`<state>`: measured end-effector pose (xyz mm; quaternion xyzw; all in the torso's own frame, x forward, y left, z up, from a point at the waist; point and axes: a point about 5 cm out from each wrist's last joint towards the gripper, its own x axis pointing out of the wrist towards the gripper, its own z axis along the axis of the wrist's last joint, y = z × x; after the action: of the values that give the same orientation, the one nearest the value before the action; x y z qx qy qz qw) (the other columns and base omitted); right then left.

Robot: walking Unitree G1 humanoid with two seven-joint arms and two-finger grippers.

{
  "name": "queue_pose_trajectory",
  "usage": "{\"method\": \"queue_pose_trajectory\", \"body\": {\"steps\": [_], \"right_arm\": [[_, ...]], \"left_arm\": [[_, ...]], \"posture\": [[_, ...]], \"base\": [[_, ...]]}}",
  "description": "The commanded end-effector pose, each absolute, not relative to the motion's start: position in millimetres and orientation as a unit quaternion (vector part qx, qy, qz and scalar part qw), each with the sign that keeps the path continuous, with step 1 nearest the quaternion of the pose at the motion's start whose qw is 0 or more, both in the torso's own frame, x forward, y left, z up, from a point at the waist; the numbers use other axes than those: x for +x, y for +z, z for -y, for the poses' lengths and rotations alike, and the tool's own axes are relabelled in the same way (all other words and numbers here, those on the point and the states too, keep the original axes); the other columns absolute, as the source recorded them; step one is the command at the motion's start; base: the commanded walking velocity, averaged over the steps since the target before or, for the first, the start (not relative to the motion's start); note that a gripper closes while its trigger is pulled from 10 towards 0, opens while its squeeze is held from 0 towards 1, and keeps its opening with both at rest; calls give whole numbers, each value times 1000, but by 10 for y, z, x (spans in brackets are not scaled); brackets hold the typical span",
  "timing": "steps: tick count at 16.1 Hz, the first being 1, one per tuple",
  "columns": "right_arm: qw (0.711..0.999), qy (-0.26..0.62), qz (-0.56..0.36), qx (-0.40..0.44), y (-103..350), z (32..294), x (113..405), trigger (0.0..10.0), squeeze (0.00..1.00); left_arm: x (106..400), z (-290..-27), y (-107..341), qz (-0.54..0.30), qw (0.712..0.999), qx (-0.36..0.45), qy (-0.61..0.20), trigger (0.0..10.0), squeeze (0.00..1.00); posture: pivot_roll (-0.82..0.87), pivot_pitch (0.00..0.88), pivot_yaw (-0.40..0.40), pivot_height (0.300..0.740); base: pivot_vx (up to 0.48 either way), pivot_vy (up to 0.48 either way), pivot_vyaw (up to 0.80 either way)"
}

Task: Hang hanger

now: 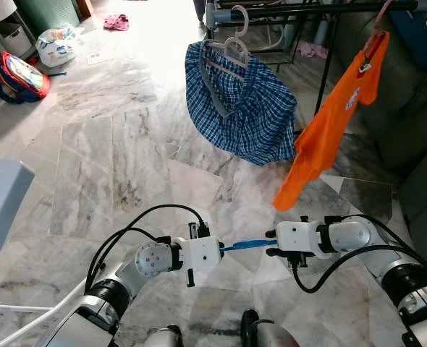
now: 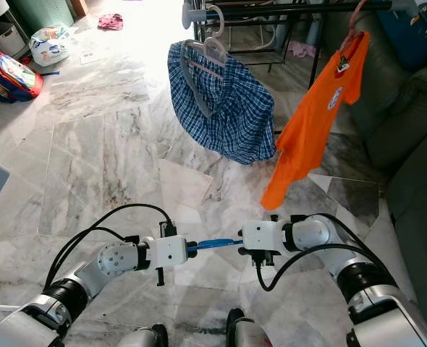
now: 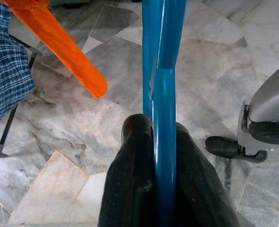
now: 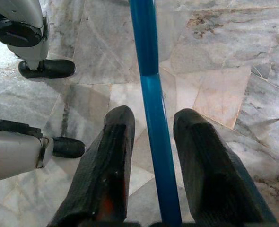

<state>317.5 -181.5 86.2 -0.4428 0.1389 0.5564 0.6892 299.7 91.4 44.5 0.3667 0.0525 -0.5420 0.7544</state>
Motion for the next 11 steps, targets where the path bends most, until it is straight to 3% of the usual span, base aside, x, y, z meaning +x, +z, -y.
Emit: {"method": "queue_pose_trajectory", "body": {"steps": [1, 11], "right_arm": [[680, 567, -146, -441, 840, 1812, 3147, 0, 0], [679, 574, -150, -433, 818, 1803, 3119, 0, 0]], "left_arm": [[2948, -869, 430, -42, 748, 363, -555, 10000, 0], [2927, -923, 374, -59, 741, 372, -555, 10000, 0]], "posture": [[-4, 248, 30, 740], [-3, 239, 45, 740]], "base": [[0, 0, 0], [0, 0, 0]]}}
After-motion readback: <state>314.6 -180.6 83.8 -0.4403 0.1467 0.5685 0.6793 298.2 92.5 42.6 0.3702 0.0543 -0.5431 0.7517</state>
